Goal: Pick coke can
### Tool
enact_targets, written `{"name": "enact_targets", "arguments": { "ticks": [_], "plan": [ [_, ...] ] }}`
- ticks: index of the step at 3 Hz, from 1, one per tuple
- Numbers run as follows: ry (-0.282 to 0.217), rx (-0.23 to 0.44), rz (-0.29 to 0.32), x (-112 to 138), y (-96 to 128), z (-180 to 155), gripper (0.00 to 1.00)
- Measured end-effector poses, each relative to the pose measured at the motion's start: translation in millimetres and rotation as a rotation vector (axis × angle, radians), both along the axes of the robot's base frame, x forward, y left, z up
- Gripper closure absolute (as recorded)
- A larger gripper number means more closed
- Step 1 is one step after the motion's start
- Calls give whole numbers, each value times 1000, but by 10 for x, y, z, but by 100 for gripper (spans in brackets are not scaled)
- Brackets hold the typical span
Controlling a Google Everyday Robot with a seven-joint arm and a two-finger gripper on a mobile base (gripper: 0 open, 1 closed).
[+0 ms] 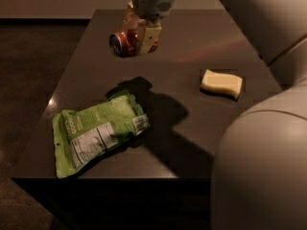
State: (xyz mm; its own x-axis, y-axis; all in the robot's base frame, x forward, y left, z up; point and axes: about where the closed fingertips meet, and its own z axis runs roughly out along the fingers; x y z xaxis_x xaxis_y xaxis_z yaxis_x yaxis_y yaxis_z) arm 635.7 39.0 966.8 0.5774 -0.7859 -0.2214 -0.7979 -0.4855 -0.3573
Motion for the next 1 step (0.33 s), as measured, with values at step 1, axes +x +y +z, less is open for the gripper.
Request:
{"name": "enact_targets", "arguments": {
  "ticks": [1],
  "plan": [
    [-6, 8, 2, -17, 20, 20, 100]
  ]
}}
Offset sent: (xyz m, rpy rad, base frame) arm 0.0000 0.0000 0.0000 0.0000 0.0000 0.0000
